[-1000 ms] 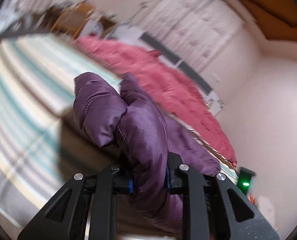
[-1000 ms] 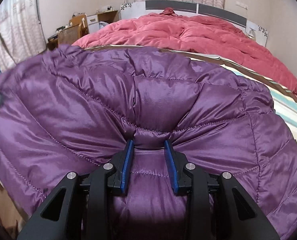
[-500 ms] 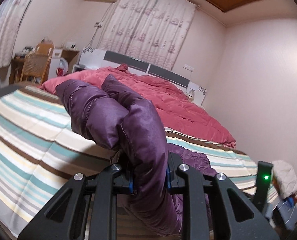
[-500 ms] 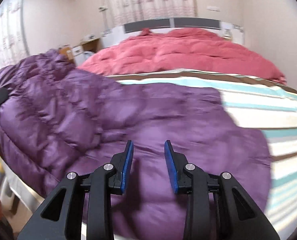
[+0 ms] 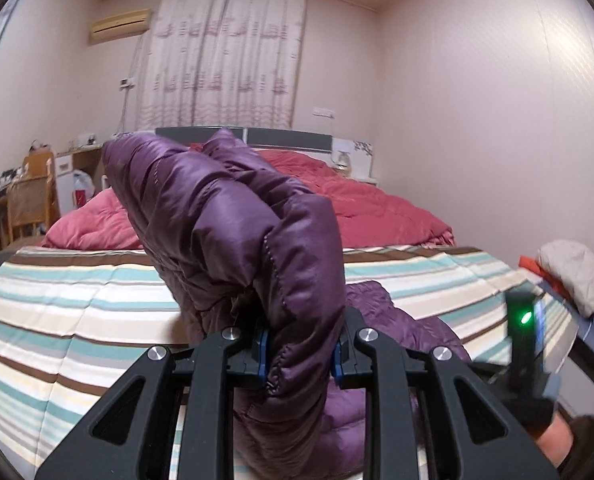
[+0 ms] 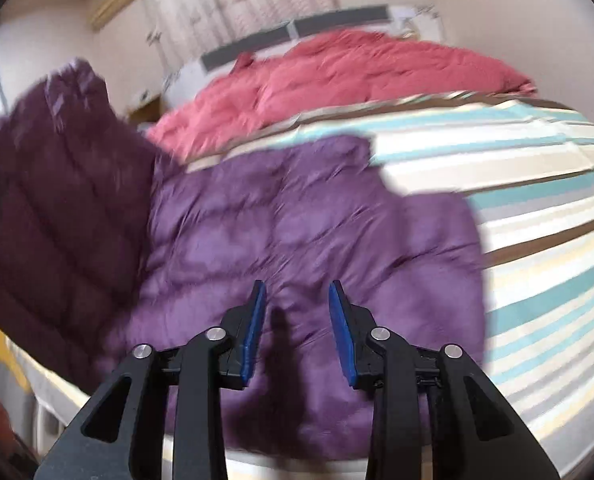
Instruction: Fold large clothes
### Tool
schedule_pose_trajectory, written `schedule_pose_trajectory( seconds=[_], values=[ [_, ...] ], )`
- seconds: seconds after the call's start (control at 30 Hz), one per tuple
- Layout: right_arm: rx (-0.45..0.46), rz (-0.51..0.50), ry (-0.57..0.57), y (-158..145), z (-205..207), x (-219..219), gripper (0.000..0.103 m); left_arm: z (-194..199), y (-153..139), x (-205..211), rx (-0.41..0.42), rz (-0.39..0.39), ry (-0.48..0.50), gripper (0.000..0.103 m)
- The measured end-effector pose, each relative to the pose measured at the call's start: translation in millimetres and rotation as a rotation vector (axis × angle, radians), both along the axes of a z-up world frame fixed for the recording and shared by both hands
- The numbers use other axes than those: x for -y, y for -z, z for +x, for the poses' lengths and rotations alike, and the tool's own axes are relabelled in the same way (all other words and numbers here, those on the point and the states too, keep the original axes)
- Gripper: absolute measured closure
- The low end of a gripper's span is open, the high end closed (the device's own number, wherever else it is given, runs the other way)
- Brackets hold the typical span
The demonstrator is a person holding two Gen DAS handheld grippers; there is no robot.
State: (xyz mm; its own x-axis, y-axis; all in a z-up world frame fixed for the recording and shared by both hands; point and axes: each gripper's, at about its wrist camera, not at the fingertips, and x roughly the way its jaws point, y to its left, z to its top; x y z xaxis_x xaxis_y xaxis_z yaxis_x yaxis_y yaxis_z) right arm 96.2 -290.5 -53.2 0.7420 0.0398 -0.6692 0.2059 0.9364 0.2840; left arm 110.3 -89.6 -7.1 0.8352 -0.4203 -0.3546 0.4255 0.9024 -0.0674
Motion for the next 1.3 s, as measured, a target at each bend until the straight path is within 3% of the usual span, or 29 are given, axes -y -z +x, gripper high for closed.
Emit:
schedule_pose_trajectory(
  seconds=[0.13,0.23,0.5,1.07,1.3],
  values=[
    [0.015,-0.048,0.117,-14.3,-14.6,31.9,0.07,-4.7,-0.1,26.7,0.002,0.046,0.047,0.082],
    [-0.014,-0.057,0.182,-13.2,-19.2,58.2,0.054,-5.7,1.7,47.7,-0.003,0.082,0.084,0.082],
    [-0.041,-0.043,0.275,-7.8,-39.3,101.9,0.054,-12.2,16.1,92.5,-0.043,0.157,0.177,0.082],
    [-0.068,0.031,0.318,8.8,-57.6,126.0,0.054,-19.3,63.8,161.4,-0.169,0.329,0.34,0.083],
    [-0.057,0.047,0.3,6.4,-57.4,123.7,0.054,-23.6,56.5,157.2,-0.181,0.33,0.354,0.08]
  ],
)
